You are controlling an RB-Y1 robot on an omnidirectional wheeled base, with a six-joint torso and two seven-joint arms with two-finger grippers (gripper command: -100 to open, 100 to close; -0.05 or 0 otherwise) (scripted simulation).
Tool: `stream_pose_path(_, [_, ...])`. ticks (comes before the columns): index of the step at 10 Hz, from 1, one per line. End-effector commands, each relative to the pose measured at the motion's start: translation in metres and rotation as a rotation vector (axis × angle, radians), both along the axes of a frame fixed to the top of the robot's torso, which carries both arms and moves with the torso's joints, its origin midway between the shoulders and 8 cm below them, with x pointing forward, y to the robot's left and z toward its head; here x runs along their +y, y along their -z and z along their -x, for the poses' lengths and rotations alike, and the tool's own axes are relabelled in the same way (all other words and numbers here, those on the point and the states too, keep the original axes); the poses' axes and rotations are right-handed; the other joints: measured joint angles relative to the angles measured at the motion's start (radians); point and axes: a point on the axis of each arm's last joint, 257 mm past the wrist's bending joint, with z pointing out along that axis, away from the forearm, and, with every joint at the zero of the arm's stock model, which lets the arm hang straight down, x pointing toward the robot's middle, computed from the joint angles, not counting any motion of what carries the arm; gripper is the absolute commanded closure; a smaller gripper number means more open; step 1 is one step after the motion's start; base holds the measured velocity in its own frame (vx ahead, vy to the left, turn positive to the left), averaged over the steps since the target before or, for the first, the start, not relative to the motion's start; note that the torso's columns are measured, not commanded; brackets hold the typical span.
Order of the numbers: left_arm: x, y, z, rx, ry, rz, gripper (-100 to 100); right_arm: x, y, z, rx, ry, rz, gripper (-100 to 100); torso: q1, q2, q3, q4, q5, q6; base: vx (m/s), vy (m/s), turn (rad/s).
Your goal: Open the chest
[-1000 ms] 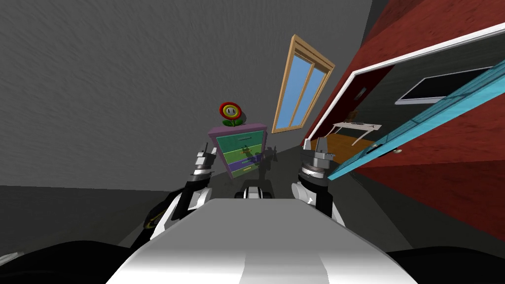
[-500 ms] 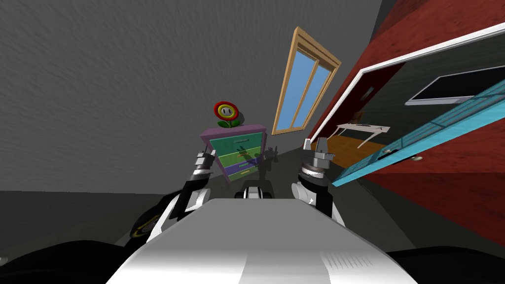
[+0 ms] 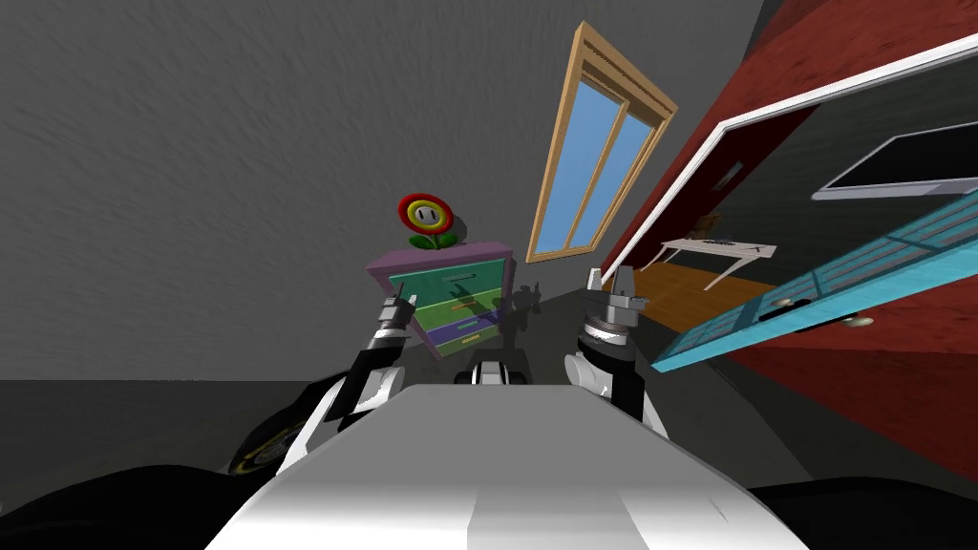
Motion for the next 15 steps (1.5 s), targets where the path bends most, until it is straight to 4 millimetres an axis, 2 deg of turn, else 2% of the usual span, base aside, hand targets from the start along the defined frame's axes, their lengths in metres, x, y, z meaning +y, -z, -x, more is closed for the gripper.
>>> stream_pose_path(1, [0.008,0.013,-0.001,0.053,-0.019,0.01,-100,0.0,0.0,0.0,0.0,0.0,0.0,0,-0.001,-0.001,-0.001,0.0,0.0,0.0,0.117,-0.093,0.036])
stream_pose_path(9, [0.039,0.06,0.0,0.215,-0.103,0.092,-100,0.0,0.0,0.0,0.0,0.0,0.0,0,0.0,0.0,0.0,0.0,0.0,0.0,0.13,-0.109,0.039])
stream_pose_path(11, [0.05,0.079,0.005,0.261,-0.146,0.159,-100,0.0,0.0,0.0,0.0,0.0,0.0,0,-0.003,-0.001,-0.001,0.0,-0.001,0.0,0.132,-0.132,0.045])
stream_pose_path(14, [0.044,0.067,0.007,0.252,-0.127,0.139,-100,0.0,0.0,0.0,0.0,0.0,0.0,0,0.005,0.0,0.0,0.0,0.001,0.0,0.101,-0.017,0.035])
stream_pose_path(15, [0.045,0.07,0.006,0.252,-0.129,0.139,-100,0.0,0.0,0.0,0.0,0.0,0.0,0,0.004,-0.003,-0.002,-0.001,0.001,0.0,0.063,0.016,0.01])
